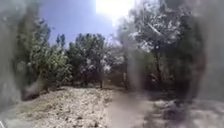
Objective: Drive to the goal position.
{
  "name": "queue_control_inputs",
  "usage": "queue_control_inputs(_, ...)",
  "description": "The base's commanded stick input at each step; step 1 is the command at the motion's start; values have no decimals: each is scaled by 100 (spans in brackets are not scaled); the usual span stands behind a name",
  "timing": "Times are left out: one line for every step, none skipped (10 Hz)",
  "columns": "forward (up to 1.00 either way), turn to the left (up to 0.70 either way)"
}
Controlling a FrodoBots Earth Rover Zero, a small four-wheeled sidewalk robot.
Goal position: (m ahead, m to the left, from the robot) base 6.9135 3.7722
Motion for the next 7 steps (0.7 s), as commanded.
queue_control_inputs(44, 2)
queue_control_inputs(44, 2)
queue_control_inputs(44, 2)
queue_control_inputs(44, 2)
queue_control_inputs(44, 2)
queue_control_inputs(44, 2)
queue_control_inputs(44, 2)
